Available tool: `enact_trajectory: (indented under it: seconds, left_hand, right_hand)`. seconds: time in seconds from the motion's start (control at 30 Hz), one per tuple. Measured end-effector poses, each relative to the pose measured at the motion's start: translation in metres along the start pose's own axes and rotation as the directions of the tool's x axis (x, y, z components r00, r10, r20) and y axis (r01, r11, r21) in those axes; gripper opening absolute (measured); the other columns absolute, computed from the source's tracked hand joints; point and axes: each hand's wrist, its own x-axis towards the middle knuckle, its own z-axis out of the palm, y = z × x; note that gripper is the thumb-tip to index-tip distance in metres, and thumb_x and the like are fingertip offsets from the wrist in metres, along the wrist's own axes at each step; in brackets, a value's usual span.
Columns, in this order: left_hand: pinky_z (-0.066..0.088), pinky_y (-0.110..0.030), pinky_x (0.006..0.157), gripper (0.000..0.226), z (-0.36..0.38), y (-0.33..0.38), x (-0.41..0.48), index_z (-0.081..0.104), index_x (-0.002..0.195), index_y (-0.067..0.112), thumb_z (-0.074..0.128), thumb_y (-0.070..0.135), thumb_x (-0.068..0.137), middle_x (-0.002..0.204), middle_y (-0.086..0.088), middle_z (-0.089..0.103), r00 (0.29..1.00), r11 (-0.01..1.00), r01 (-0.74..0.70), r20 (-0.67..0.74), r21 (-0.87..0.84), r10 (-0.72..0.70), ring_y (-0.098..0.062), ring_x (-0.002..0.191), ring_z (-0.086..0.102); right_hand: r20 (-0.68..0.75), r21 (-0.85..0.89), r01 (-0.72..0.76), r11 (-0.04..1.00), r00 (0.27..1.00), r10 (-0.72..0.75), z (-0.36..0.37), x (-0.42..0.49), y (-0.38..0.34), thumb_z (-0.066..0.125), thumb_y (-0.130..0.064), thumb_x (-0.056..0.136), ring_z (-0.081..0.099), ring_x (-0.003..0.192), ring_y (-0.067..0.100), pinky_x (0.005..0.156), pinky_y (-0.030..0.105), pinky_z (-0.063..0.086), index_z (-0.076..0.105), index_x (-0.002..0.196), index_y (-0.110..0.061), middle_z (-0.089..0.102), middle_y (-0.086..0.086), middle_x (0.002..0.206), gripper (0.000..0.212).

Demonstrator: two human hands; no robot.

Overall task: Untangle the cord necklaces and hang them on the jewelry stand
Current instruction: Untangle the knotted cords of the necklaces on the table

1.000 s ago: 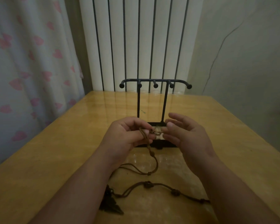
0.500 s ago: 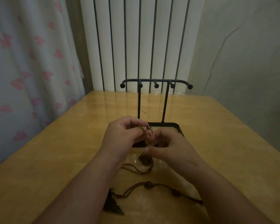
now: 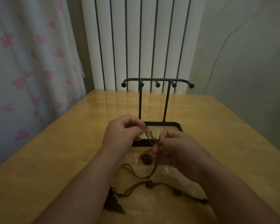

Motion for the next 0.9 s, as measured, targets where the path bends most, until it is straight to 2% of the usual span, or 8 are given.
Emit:
enact_trajectory:
  seconds: [0.07, 0.13, 0.23, 0.3, 0.47, 0.6, 0.8, 0.9]
  left_hand:
    - [0.046, -0.023, 0.057, 0.032, -0.001, 0.001, 0.000, 0.072, 0.066, 0.021, 0.065, -0.008, 0.078, 0.080, 0.002, 0.072, 1.000, 1.000, 0.007, -0.006, 0.001, -0.007, -0.009, 0.070, 0.062]
    - [0.041, -0.023, 0.052, 0.036, -0.002, 0.003, 0.000, 0.071, 0.062, 0.022, 0.062, -0.009, 0.077, 0.076, 0.002, 0.072, 1.000, 1.000, 0.017, 0.007, -0.015, -0.017, -0.009, 0.062, 0.057]
    - [0.036, -0.022, 0.045, 0.040, -0.002, 0.003, -0.001, 0.068, 0.057, 0.022, 0.057, -0.012, 0.077, 0.062, -0.002, 0.062, 0.999, 0.999, 0.038, 0.024, -0.024, -0.038, -0.011, 0.050, 0.048]
    - [0.039, -0.023, 0.043, 0.040, -0.002, 0.002, -0.001, 0.068, 0.056, 0.021, 0.057, -0.011, 0.079, 0.064, -0.004, 0.062, 0.997, 0.997, 0.076, 0.013, -0.030, -0.075, -0.012, 0.050, 0.050]
    - [0.052, -0.024, 0.058, 0.018, -0.004, -0.003, 0.002, 0.075, 0.085, 0.021, 0.068, 0.004, 0.086, 0.081, -0.003, 0.071, 0.990, 0.990, 0.138, -0.018, 0.030, -0.137, -0.013, 0.065, 0.065]
    - [0.049, -0.021, 0.053, 0.013, -0.001, -0.004, 0.001, 0.071, 0.094, 0.021, 0.067, 0.009, 0.089, 0.079, -0.003, 0.071, 0.993, 0.985, 0.118, -0.029, 0.122, -0.116, -0.008, 0.061, 0.064]
    - [0.056, -0.023, 0.063, 0.025, -0.001, -0.003, 0.003, 0.064, 0.102, 0.016, 0.067, -0.003, 0.086, 0.079, -0.003, 0.073, 0.990, 0.991, 0.133, -0.039, 0.021, -0.132, -0.016, 0.073, 0.072]
    - [0.049, -0.011, 0.054, 0.038, 0.001, -0.001, 0.001, 0.062, 0.106, 0.025, 0.065, -0.004, 0.083, 0.099, 0.007, 0.064, 0.996, 0.969, 0.082, -0.049, 0.232, -0.072, -0.010, 0.083, 0.065]
  right_hand:
    - [0.053, 0.084, -0.060, 0.995, 0.997, 0.056, -0.007, -0.003, -0.004, 0.039, 0.011, 0.087, 0.059, 0.060, 0.021, 0.054, 0.032, 0.052, 0.053, 0.089, -0.007, 0.059, 0.010, 0.068, 0.023]
    - [0.056, 0.031, -0.099, 0.995, 0.994, 0.098, -0.013, -0.004, -0.005, 0.038, 0.009, 0.087, 0.051, 0.054, 0.017, 0.046, 0.026, 0.043, 0.057, 0.095, -0.005, 0.058, 0.010, 0.069, 0.025]
    - [0.051, 0.007, -0.118, 0.993, 0.992, 0.117, -0.017, -0.004, -0.005, 0.039, 0.006, 0.087, 0.040, 0.048, 0.012, 0.041, 0.021, 0.028, 0.061, 0.102, -0.002, 0.060, 0.011, 0.071, 0.028]
    - [0.057, 0.022, -0.116, 0.993, 0.992, 0.115, -0.019, -0.004, -0.006, 0.040, 0.003, 0.088, 0.035, 0.047, 0.011, 0.039, 0.020, 0.024, 0.061, 0.103, -0.002, 0.059, 0.011, 0.071, 0.026]
    - [0.041, -0.067, -0.099, 0.993, 0.994, 0.102, -0.021, -0.007, -0.011, 0.051, -0.007, 0.093, 0.033, 0.045, 0.010, 0.039, 0.021, 0.022, 0.066, 0.106, -0.004, 0.057, 0.008, 0.065, 0.020]
    - [0.020, -0.160, -0.083, 0.984, 0.996, 0.088, -0.020, -0.009, -0.010, 0.054, -0.007, 0.093, 0.041, 0.046, 0.012, 0.041, 0.022, 0.029, 0.068, 0.102, -0.003, 0.062, 0.010, 0.068, 0.017]
    - [0.036, -0.100, -0.058, 0.993, 0.997, 0.062, -0.017, -0.008, -0.007, 0.058, -0.004, 0.092, 0.062, 0.062, 0.018, 0.054, 0.027, 0.052, 0.069, 0.099, -0.002, 0.071, 0.013, 0.084, 0.013]
    - [0.000, -0.075, -0.018, 0.997, 1.000, 0.018, -0.014, -0.007, -0.005, 0.058, -0.004, 0.092, 0.065, 0.067, 0.018, 0.059, 0.027, 0.054, 0.070, 0.098, -0.003, 0.071, 0.011, 0.082, 0.014]
